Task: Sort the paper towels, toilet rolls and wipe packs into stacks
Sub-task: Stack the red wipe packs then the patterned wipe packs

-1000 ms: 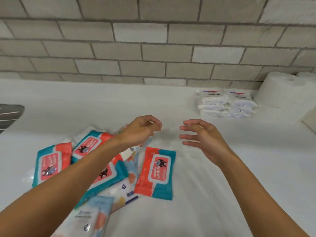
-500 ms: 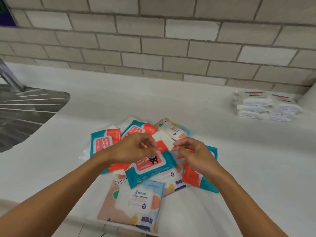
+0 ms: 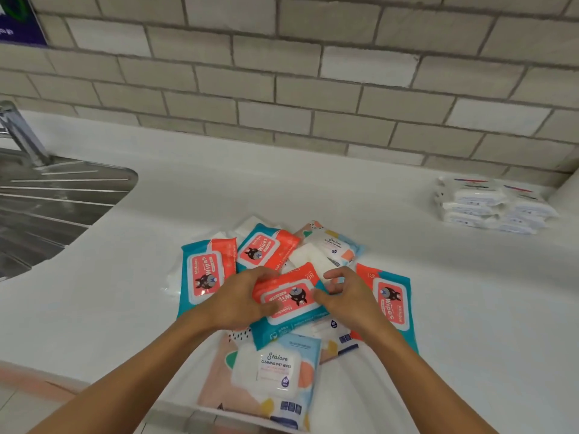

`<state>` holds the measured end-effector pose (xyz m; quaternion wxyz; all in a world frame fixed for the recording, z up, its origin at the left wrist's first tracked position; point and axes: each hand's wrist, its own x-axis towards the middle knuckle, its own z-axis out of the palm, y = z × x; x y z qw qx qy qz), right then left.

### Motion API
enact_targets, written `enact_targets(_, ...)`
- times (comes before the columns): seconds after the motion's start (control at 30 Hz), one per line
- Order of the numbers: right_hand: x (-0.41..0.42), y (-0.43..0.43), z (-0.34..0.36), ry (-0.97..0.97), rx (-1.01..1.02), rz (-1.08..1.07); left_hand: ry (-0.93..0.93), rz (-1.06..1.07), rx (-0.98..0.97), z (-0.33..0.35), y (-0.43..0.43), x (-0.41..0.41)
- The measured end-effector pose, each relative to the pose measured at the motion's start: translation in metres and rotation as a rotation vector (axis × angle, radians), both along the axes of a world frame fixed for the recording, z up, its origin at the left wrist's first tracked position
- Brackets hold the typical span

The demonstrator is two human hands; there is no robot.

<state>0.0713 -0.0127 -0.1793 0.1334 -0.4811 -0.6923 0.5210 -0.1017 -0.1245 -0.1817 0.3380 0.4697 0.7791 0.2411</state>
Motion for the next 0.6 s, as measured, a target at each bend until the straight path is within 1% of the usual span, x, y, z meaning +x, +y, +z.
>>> enact_targets(0.17,-0.006,-0.01,-0.002,-0.004,0.006,0.006,-0.045,0.069,0.083,-0.007,0.003,0.004)
enact_targets(0.37,-0.006,-0.018,-0.004,0.146,0.043,-0.089,-0.102,0.187,0.206,-0.012,0.007,0.009)
enact_targets(0.47,-0.003,-0.015,-0.001,0.262,0.033,-0.131,-0.1,0.244,0.333,-0.01,0.01,0.01)
enact_targets(0.6,0.005,-0.003,0.005,0.335,-0.087,-0.161,-0.243,0.367,0.556,-0.001,0.016,0.012)
